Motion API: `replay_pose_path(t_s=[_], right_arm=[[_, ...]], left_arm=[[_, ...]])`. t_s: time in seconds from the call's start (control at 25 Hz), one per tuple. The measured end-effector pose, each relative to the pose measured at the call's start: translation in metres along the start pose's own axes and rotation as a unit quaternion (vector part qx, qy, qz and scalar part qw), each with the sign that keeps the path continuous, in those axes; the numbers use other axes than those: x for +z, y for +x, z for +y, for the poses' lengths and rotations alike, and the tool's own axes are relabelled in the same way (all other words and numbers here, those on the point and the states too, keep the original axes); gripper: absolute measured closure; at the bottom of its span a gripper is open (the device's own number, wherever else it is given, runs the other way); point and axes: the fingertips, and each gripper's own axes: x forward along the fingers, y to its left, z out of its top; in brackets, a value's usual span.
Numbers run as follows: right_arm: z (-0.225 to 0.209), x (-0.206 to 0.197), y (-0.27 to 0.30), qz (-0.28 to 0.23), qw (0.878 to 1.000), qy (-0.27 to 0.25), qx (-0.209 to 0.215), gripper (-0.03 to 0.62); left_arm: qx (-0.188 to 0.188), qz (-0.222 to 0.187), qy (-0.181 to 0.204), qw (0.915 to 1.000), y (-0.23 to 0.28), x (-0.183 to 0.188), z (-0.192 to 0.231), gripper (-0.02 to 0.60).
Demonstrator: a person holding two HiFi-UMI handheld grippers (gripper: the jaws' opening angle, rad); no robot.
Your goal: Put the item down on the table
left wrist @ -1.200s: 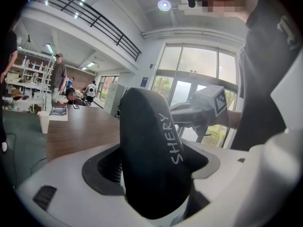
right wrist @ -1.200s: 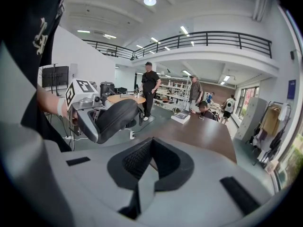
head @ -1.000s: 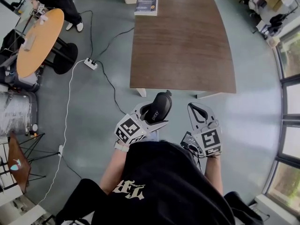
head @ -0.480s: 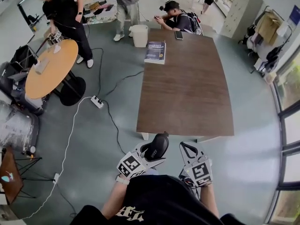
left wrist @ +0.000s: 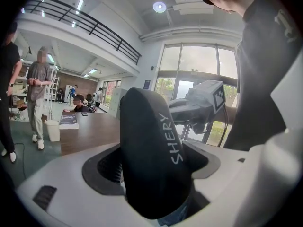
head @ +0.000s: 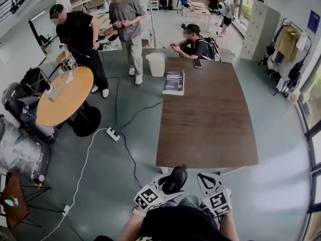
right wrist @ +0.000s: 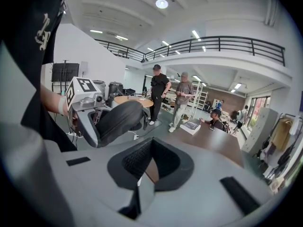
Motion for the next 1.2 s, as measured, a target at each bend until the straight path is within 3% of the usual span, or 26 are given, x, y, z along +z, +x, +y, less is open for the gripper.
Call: replay_pose_path(t_s=[0.68, 0.92, 1.2], right_arm=[[-0.023, -0.020, 0.007, 0.002, 1.000, 0.024, -0.001, 0.606], [-0.056, -0.014, 0.023, -0.003, 1.000, 0.007, 0.006, 0.606], [-0.098, -0.008, 0.029, -0.013, 1.000, -0.004, 0.002, 0.606]], left_arm=[[-0.030, 0.019, 0.010, 0.9993, 0.033, 0.005, 0.001, 0.207], [-0.024, -0.012, -0.011, 0.9996, 0.052, 0.033, 0.021, 0.207], [-0.022, -0.005, 0.000, 0.9997, 0.082, 0.053, 0.035, 0.207]])
